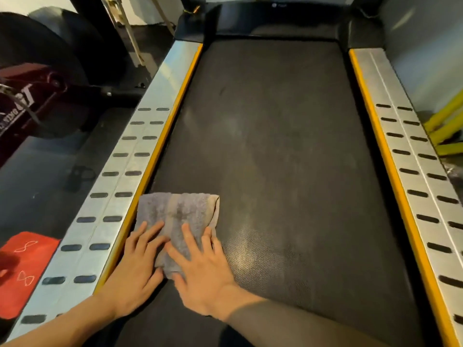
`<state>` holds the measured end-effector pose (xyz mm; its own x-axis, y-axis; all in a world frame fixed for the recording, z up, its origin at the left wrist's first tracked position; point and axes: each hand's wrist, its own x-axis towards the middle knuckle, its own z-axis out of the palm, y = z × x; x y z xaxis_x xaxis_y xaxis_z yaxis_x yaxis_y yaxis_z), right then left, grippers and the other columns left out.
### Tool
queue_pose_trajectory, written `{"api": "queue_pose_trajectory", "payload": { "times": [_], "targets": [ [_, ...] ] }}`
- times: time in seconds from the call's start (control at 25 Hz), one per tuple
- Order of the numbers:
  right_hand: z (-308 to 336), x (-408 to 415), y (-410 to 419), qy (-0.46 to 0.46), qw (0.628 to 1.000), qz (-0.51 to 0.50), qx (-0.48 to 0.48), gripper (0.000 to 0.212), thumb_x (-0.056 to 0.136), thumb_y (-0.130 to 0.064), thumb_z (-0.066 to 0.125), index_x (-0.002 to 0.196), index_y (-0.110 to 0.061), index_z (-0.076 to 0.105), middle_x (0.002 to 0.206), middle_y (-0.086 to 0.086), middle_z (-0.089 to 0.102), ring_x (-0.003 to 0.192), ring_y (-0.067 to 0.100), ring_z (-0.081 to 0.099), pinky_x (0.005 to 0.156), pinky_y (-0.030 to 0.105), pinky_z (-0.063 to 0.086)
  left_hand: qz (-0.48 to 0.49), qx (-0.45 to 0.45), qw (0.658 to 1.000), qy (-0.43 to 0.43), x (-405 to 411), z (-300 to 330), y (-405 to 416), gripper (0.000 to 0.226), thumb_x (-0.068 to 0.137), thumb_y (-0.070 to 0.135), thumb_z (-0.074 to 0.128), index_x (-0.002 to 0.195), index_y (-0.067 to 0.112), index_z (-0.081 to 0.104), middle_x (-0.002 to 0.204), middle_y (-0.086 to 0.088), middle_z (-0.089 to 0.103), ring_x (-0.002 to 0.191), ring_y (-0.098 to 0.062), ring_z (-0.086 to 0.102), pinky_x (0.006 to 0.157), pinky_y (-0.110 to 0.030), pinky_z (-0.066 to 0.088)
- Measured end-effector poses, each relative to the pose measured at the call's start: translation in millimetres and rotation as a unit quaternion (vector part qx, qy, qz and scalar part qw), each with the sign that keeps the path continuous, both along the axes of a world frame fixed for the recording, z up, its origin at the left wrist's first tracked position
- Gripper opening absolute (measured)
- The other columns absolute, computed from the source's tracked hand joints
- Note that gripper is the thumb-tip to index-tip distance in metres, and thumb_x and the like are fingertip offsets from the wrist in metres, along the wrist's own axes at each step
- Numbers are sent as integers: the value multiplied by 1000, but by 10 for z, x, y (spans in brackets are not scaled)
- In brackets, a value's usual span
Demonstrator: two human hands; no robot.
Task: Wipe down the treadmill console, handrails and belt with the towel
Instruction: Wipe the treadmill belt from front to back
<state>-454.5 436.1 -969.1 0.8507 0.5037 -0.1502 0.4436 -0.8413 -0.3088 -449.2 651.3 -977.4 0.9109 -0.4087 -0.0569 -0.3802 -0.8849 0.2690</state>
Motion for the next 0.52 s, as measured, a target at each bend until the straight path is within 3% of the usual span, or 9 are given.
{"api": "queue_pose_trajectory", "payload": {
  "times": [0.12, 0.24, 0.4, 0.52],
  "targets": [
    [109, -45, -54, 0, 1000, -1, 17, 65, 102, -43, 41, 160, -33, 15, 170, 7, -9, 149, 49, 5, 122, 54, -3, -21, -1, 1000, -12, -4, -22, -36, 60, 92, 44, 43, 146, 17, 39, 163, -6, 24, 153, -33, 5, 123, -28, -10],
    [126, -82, -241, 7, 999, -33, 6, 65, 98, -42, 43, 159, -32, 21, 170, 7, -4, 149, 52, 6, 122, 54, -6, -35, -2, 999, -36, 21, 0, -287, 60, 92, 44, 42, 144, 15, 41, 159, -11, 30, 151, -38, 9, 124, -34, -9],
    [5, -189, -1097, -13, 995, -83, -47, 64, 96, -49, 40, 157, -36, 25, 171, 5, 6, 149, 53, 15, 118, 57, 24, -94, -35, 994, -34, 51, -61, -1174, 64, 92, 41, 40, 148, 10, 39, 158, -15, 30, 148, -47, 14, 117, -64, 23],
    [86, -380, -1957, 3, 988, -126, -84, 64, 97, -52, 35, 158, -40, 20, 171, 1, 2, 151, 47, 11, 117, 54, 28, -125, -35, 991, -11, -4, -92, -2068, 66, 91, 40, 37, 149, 8, 38, 158, -18, 30, 146, -51, 16, 111, -70, 28]
  ]
}}
